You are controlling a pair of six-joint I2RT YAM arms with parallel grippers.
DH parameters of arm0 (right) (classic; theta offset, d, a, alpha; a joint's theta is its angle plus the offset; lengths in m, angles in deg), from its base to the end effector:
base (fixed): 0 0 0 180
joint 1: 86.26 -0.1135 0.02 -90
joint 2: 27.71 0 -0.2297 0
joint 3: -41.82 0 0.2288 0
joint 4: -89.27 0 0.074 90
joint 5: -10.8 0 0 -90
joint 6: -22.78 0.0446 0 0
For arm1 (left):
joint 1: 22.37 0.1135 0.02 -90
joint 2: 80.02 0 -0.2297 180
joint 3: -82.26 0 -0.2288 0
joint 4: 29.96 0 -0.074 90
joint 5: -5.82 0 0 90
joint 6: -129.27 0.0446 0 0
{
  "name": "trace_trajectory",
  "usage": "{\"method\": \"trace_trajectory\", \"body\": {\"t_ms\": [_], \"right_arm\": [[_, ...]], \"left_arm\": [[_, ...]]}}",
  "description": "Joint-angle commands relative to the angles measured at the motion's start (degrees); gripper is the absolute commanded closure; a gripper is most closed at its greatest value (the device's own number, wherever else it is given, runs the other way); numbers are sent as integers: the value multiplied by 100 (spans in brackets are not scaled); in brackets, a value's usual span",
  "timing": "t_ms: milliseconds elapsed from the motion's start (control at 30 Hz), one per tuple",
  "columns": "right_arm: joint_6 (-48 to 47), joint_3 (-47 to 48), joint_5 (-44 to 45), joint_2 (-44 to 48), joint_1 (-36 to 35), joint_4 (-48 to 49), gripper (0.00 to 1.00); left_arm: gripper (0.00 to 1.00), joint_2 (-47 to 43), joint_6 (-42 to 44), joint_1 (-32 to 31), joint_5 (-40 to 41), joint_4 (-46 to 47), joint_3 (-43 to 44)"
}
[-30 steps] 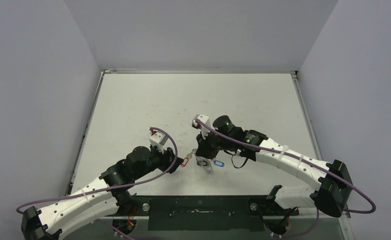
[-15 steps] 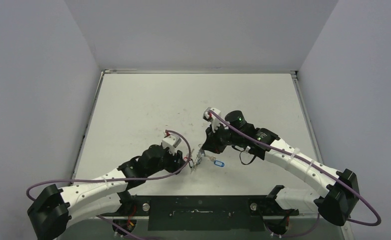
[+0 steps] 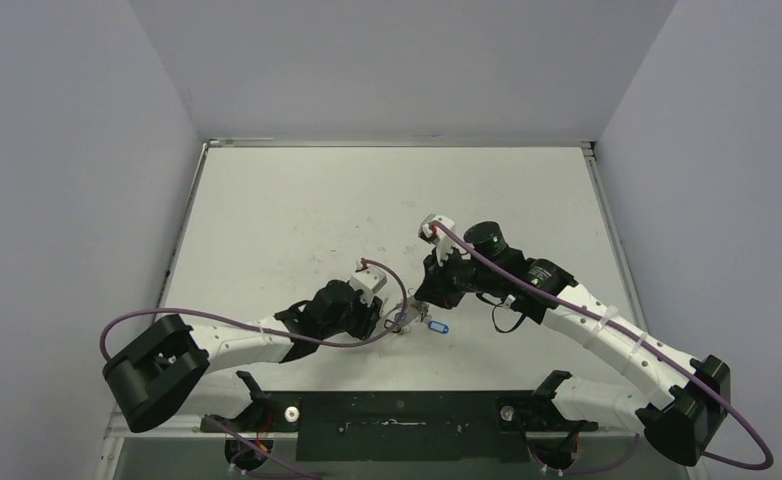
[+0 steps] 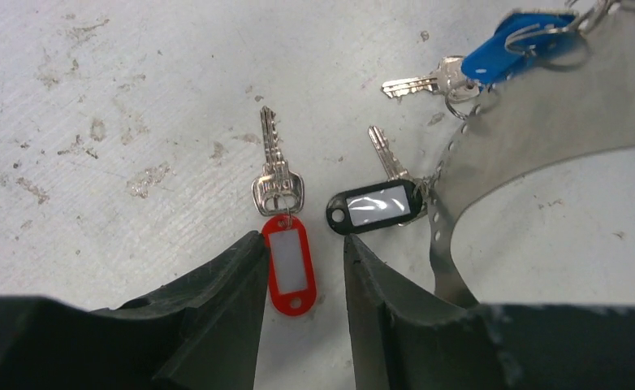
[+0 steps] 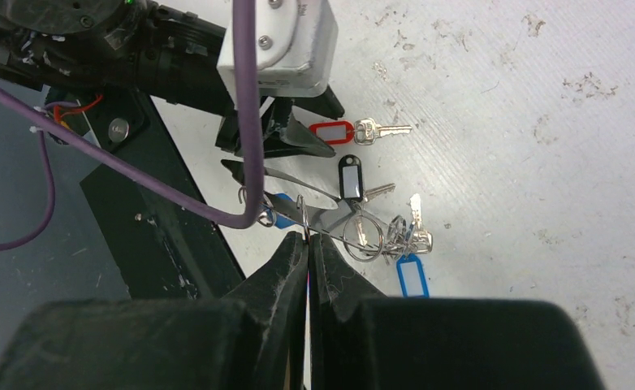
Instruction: Put the keys on the keyring
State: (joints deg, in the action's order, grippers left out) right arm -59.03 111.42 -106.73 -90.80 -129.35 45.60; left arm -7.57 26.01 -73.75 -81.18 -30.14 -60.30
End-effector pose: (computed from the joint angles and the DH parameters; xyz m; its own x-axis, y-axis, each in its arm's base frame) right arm 0.1567 0.1748 0.2757 -0.5612 -0.3520 -0.7491 -0.8030 0.4507 0.3899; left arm 0.1485 -0.1822 0.1329 -0.5229 0.2876 -0.8024 0.6509 0.7425 -0.1581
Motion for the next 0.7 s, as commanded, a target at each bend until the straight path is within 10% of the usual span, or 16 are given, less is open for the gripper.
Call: {"method": "trace_trajectory", "body": {"t_ms": [0, 500, 667], "right_arm": [[-87, 214, -87, 191, 63, 11, 100], [-187, 185, -43, 288, 121, -184, 100], [-201, 199, -61, 289, 125, -230, 100]], "left_arm": [[64, 341, 121, 55, 114, 524, 457], [75, 1116, 340, 84, 517, 765, 576], [100, 1177, 394, 91, 425, 815, 612]]}}
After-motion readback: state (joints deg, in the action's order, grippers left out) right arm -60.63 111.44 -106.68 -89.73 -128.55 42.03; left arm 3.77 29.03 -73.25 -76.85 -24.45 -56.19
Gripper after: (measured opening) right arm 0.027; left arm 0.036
